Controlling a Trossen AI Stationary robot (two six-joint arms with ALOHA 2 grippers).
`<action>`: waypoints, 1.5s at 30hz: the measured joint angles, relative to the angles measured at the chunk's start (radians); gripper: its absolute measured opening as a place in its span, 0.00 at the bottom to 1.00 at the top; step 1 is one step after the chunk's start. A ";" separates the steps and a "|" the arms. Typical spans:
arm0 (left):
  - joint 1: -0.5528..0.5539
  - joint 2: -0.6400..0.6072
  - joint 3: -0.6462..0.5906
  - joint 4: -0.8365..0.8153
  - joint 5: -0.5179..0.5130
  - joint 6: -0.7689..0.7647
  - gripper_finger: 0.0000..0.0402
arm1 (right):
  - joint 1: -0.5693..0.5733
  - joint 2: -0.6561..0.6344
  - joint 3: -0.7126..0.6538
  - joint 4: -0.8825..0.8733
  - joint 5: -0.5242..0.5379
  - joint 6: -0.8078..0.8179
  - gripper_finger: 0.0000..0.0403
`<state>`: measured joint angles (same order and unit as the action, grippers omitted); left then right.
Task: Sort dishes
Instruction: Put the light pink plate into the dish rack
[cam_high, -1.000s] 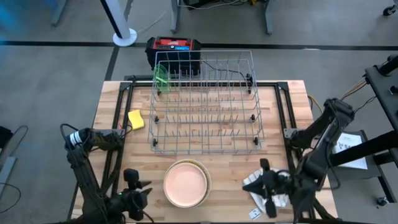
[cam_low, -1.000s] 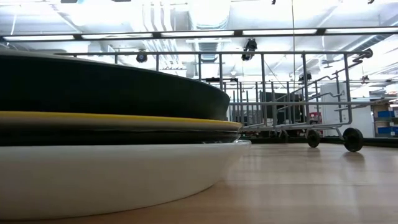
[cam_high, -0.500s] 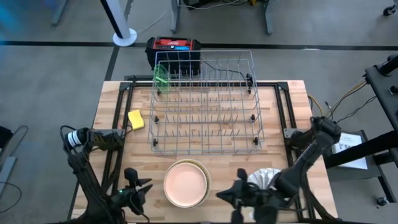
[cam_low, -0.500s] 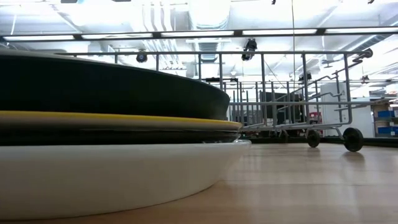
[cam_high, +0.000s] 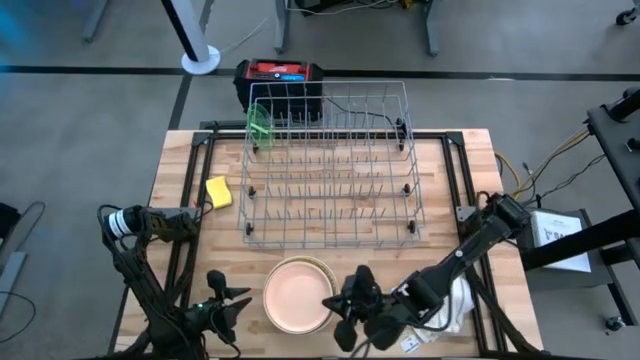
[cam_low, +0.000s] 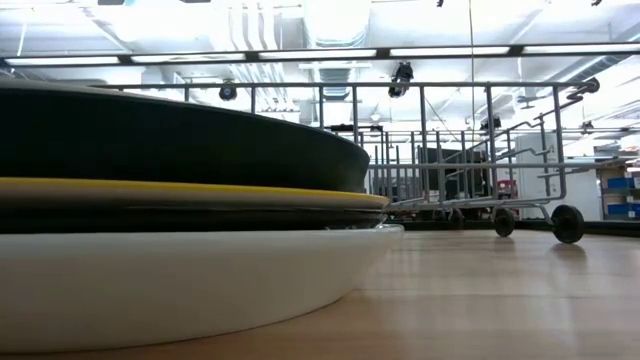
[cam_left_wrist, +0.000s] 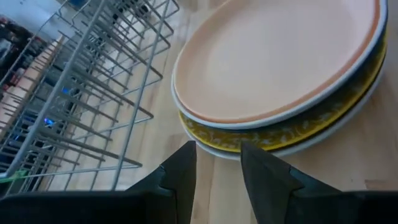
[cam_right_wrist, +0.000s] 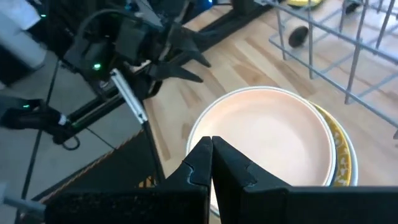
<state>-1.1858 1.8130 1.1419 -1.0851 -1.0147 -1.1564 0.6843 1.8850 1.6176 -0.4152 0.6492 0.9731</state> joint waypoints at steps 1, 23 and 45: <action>0.000 0.000 -0.006 0.002 -0.008 -0.001 0.29 | -0.003 0.007 -0.001 -0.002 -0.002 0.004 0.00; 0.033 0.001 -0.145 0.319 -0.213 0.039 0.29 | -0.111 0.147 -0.002 -0.060 -0.134 0.206 0.00; 0.050 0.002 -0.175 0.346 -0.199 0.015 0.29 | -0.134 0.197 -0.009 -0.142 -0.081 0.245 0.18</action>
<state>-1.1357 1.8145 0.9674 -0.7392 -1.2136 -1.1413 0.5507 2.0816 1.6089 -0.5575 0.5683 1.2182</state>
